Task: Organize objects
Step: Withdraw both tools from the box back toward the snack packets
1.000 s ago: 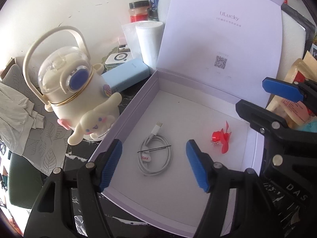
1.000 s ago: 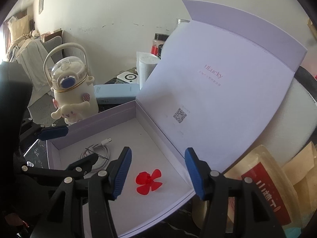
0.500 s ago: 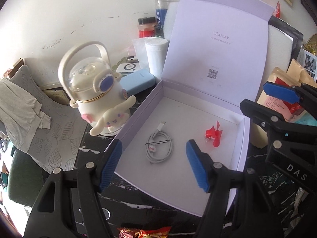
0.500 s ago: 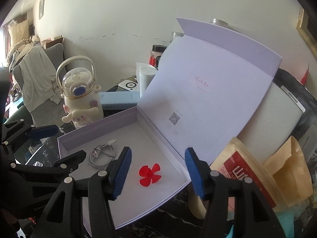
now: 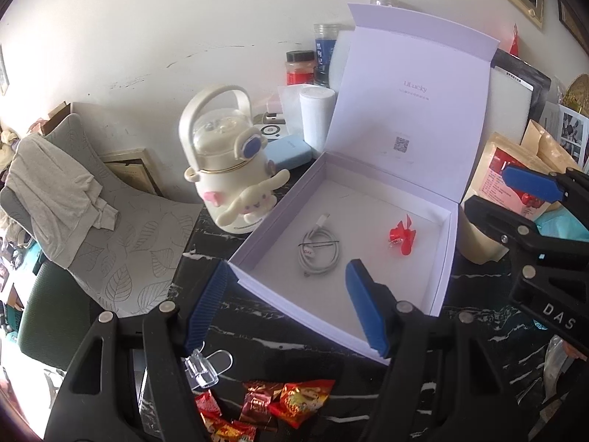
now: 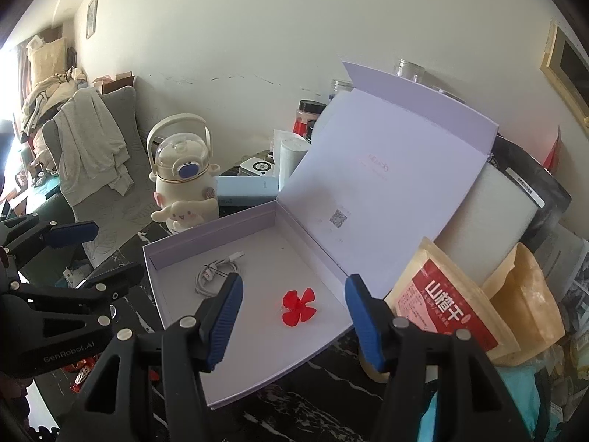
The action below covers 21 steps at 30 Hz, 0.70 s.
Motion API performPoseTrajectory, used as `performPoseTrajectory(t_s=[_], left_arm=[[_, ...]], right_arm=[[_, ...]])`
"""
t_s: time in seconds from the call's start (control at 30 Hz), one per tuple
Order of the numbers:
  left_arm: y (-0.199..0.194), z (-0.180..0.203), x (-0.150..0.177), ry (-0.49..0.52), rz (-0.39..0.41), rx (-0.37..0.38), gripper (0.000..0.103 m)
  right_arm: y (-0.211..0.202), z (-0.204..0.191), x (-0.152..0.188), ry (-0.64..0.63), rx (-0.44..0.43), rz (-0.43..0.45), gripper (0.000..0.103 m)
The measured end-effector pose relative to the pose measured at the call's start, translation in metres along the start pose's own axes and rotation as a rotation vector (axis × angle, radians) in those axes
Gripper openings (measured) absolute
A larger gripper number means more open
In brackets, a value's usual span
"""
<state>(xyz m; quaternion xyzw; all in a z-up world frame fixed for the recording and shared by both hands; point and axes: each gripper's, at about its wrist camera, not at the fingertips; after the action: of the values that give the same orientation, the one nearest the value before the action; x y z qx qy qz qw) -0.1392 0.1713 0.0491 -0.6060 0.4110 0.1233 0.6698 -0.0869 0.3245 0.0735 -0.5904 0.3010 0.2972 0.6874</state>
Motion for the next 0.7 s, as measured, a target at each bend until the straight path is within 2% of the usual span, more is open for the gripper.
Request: performPoseTrajectory(t_s=[0.33, 0.7], left_arm=[[-0.032, -0.010, 0.019, -0.018, 0.020, -0.020, 0.066], [-0.056, -0.017, 0.047, -0.016, 0.026, -0.046, 0.072]], right_arm=[[-0.026, -0.016, 0.017, -0.003, -0.017, 0.005, 0.059], [-0.041, -0.039, 0.041, -0.022, -0.052, -0.012, 0.060]])
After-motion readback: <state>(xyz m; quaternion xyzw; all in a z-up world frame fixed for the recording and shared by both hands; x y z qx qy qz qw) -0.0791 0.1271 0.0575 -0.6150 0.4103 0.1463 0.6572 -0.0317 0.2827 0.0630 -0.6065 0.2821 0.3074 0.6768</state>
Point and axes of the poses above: each gripper's, at about its wrist camera, not at the fingertips, and y roughly the way its jaws point, z to its right, x to its underside, and after that the axes turned 3 degrees about z, right-handed
